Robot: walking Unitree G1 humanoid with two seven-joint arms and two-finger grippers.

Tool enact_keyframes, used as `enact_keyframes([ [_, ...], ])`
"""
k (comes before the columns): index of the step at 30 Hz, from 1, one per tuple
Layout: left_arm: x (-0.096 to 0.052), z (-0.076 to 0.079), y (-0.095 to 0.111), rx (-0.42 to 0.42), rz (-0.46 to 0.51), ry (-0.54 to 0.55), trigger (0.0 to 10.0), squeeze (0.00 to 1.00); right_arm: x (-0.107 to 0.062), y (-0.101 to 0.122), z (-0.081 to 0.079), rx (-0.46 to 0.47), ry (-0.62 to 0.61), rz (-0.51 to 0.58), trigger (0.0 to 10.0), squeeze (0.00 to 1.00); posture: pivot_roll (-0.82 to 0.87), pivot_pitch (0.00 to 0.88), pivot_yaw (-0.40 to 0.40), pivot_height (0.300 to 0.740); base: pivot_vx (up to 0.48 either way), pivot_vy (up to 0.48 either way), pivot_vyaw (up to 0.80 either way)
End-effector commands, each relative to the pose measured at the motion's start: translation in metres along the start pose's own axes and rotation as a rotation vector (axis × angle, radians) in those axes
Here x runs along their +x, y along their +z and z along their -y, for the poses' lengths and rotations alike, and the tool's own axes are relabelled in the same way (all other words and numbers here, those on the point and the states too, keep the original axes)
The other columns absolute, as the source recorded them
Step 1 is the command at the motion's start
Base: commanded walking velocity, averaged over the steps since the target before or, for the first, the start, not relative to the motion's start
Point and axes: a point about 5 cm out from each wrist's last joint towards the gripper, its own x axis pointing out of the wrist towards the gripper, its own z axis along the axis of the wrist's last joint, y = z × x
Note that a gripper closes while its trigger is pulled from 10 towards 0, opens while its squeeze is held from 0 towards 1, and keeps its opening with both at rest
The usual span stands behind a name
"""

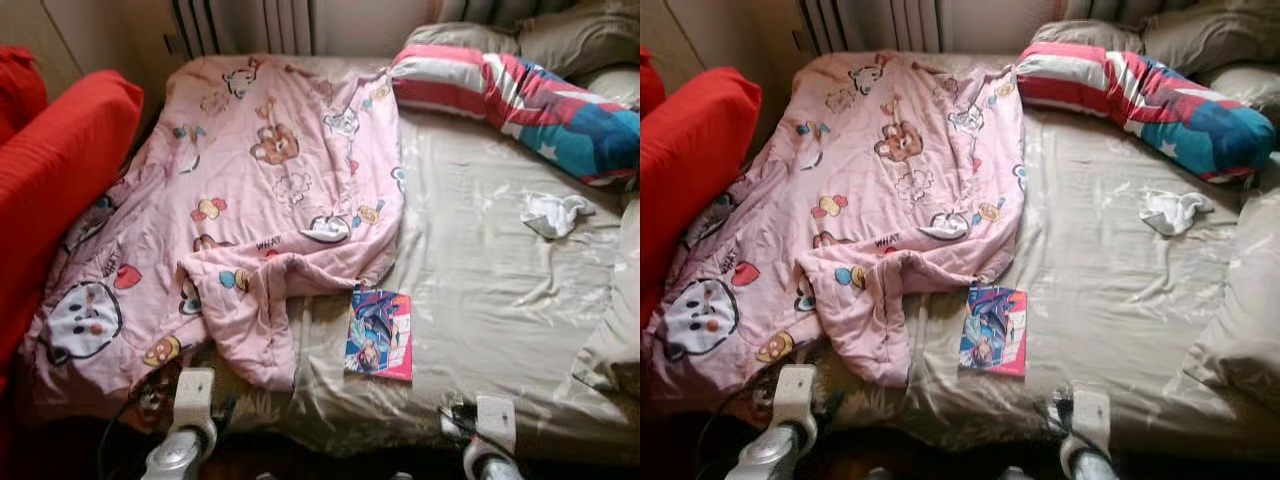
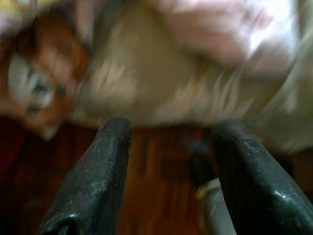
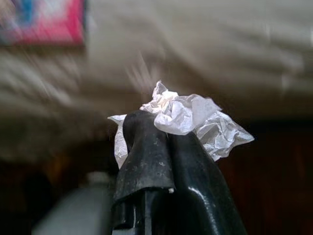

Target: Clean up the room

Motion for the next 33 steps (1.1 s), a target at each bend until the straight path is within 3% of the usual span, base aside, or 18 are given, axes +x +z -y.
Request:
enact_keyframes([
  [1,-0.007,-0.003,-0.025,0.015,-0.106,0.0,10.0,0.0,-0.005,-0.018,0.006,0.007,-0.027,-0.074,10.0,0.0,-0.09,0.154,0.018,0.74,0.0,0.0,0.0],
  [8,-0.01,0.002,-0.037,0.002,-0.148,-0.038,10.0,0.0,-0.009,-0.029,0.005,0.016,-0.023,-0.109,10.0,0.0,-0.1,0.16,0.019,0.74,0.0,0.0,0.0],
  [18,-0.012,0.004,-0.045,-0.015,-0.179,-0.036,10.0,0.0,-0.007,-0.027,-0.002,0.012,-0.003,-0.114,10.0,0.0,-0.09,0.168,0.016,0.74,0.0,0.0,0.0],
  [33,-0.016,0.009,-0.056,-0.021,-0.221,-0.044,10.0,0.0,-0.011,-0.038,0.003,0.013,-0.026,-0.157,10.0,0.0,-0.1,0.187,0.015,0.74,0.0,0.0,0.0],
])
